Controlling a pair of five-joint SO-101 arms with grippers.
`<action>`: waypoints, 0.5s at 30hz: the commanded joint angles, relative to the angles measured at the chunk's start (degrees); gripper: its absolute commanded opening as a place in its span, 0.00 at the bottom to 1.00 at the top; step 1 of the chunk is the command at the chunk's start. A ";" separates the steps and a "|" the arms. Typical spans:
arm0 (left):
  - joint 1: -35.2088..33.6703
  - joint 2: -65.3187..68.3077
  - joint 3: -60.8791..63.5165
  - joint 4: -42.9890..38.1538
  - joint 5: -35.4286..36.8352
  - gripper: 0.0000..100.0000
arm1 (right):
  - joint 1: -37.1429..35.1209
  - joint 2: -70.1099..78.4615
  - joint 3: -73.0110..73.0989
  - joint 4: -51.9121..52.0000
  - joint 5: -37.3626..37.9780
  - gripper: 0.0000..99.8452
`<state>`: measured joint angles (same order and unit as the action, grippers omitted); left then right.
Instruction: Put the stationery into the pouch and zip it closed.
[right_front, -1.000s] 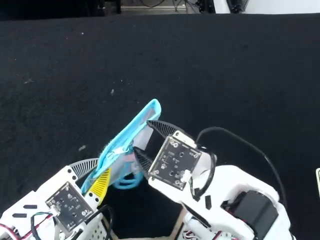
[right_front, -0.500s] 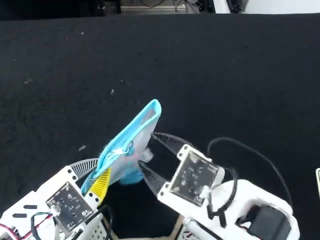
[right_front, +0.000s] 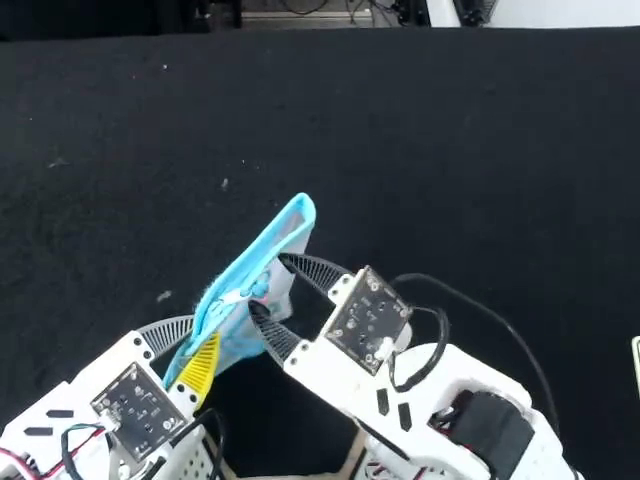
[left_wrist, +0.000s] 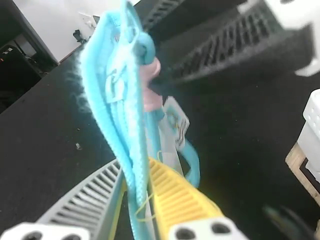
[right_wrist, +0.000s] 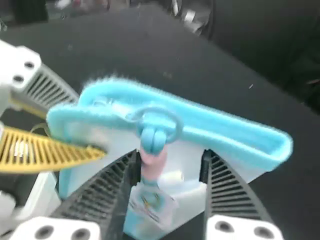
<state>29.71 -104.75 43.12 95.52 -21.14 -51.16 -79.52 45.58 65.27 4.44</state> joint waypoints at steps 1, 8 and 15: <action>0.66 0.09 -1.63 0.18 0.62 0.03 | -0.70 -0.84 -0.31 -2.46 -0.35 0.20; 0.66 0.09 -1.63 0.18 0.62 0.03 | -7.56 -0.75 -0.04 -2.81 -3.87 0.19; 0.66 0.09 -0.22 0.00 0.62 0.03 | -4.04 -0.40 0.31 -3.87 -3.78 0.19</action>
<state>29.71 -104.75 43.12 95.52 -21.14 -57.49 -80.40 46.11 63.16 0.84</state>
